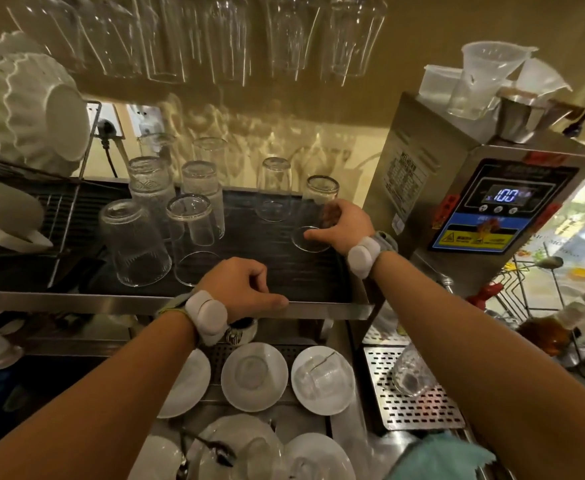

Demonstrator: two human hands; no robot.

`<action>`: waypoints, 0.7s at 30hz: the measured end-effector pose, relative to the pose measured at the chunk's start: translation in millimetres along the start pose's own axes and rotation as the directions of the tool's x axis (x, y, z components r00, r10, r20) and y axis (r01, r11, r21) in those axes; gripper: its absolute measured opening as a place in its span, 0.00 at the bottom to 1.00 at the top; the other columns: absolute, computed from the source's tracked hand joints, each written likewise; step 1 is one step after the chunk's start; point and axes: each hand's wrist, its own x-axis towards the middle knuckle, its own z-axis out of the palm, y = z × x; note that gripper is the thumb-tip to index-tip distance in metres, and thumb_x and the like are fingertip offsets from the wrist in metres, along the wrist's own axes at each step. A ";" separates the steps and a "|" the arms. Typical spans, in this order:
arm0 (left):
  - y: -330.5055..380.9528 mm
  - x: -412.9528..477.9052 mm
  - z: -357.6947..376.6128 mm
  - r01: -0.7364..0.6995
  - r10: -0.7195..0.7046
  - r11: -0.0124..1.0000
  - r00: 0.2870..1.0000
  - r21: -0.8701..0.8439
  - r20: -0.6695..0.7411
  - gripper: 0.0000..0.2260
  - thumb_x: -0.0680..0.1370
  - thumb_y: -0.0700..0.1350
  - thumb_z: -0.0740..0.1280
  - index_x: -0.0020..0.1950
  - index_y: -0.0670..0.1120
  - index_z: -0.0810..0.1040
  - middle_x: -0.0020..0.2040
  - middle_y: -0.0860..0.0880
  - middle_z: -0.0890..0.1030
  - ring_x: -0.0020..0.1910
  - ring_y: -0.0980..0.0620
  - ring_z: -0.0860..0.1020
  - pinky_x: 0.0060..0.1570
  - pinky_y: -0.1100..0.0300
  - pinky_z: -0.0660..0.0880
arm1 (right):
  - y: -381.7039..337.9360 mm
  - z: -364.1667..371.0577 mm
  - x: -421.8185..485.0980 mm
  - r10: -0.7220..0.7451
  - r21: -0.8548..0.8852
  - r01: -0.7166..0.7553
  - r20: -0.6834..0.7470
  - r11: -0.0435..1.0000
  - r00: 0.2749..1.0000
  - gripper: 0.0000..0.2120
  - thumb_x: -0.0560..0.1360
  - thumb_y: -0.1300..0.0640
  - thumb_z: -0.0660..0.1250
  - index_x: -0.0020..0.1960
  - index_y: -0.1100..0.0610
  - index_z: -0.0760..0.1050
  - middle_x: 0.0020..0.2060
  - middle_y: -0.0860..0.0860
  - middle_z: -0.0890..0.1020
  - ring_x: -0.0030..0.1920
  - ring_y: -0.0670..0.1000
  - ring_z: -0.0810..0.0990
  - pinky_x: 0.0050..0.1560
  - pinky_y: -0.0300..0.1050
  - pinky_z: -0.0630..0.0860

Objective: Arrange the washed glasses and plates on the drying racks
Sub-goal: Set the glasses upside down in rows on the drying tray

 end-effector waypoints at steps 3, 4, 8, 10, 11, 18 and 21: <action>-0.6 -1.6 1.1 -0.001 0.001 1.000 1.000 -0.007 -0.003 0.19 0.62 0.64 0.79 0.31 0.52 0.75 0.33 0.54 0.82 0.34 0.54 0.80 0.37 0.53 0.81 | 2.9 0.6 28.3 0.041 0.001 -0.041 0.014 0.999 0.999 0.34 0.57 0.35 0.80 0.56 0.47 0.73 0.46 0.44 0.81 0.46 0.48 0.82 0.44 0.40 0.78; -1.1 -1.1 1.2 0.000 0.000 1.000 1.000 -0.008 -0.003 0.19 0.62 0.64 0.79 0.31 0.53 0.76 0.33 0.54 0.82 0.33 0.55 0.80 0.37 0.53 0.81 | 3.3 2.5 38.0 0.050 -0.002 -0.050 0.011 0.999 0.999 0.34 0.58 0.37 0.81 0.56 0.49 0.73 0.47 0.46 0.81 0.47 0.50 0.82 0.46 0.43 0.79; -2.6 2.1 0.3 0.003 -0.003 1.000 1.000 -0.008 -0.017 0.18 0.62 0.64 0.79 0.32 0.54 0.76 0.34 0.56 0.81 0.32 0.56 0.80 0.37 0.52 0.82 | 1.7 11.6 69.7 0.046 -0.028 -0.046 -0.026 0.999 0.999 0.36 0.61 0.40 0.82 0.60 0.57 0.76 0.46 0.50 0.81 0.47 0.53 0.80 0.44 0.44 0.73; -2.9 1.9 -0.4 0.010 -0.010 1.000 1.000 -0.004 -0.006 0.19 0.62 0.65 0.78 0.34 0.54 0.77 0.35 0.56 0.82 0.32 0.56 0.80 0.38 0.52 0.83 | 2.0 13.3 79.2 0.059 -0.025 -0.059 -0.018 0.998 0.998 0.38 0.61 0.41 0.83 0.63 0.59 0.76 0.48 0.51 0.80 0.48 0.54 0.79 0.45 0.44 0.72; -3.2 1.8 -0.3 0.014 -0.014 1.000 1.000 -0.007 -0.002 0.20 0.61 0.66 0.78 0.35 0.52 0.77 0.35 0.55 0.82 0.32 0.57 0.80 0.38 0.52 0.83 | 2.7 13.5 82.3 0.069 -0.021 -0.069 -0.010 0.997 0.998 0.39 0.61 0.41 0.82 0.64 0.60 0.75 0.49 0.51 0.80 0.48 0.54 0.79 0.45 0.43 0.73; -3.8 2.1 1.1 0.013 -0.013 1.000 1.000 -0.018 -0.005 0.20 0.61 0.66 0.78 0.35 0.53 0.77 0.34 0.54 0.82 0.30 0.57 0.80 0.36 0.55 0.83 | 1.9 9.5 88.9 0.089 -0.037 -0.088 0.031 0.995 0.996 0.40 0.62 0.42 0.83 0.65 0.61 0.74 0.49 0.52 0.80 0.50 0.55 0.80 0.46 0.44 0.73; -3.3 1.8 0.3 0.005 -0.005 1.000 1.000 -0.014 -0.018 0.19 0.61 0.66 0.78 0.33 0.53 0.77 0.33 0.54 0.82 0.29 0.58 0.80 0.34 0.56 0.81 | -0.4 7.6 86.5 0.091 -0.043 -0.088 0.058 0.995 0.994 0.40 0.63 0.43 0.83 0.66 0.62 0.73 0.51 0.54 0.80 0.52 0.57 0.80 0.49 0.47 0.76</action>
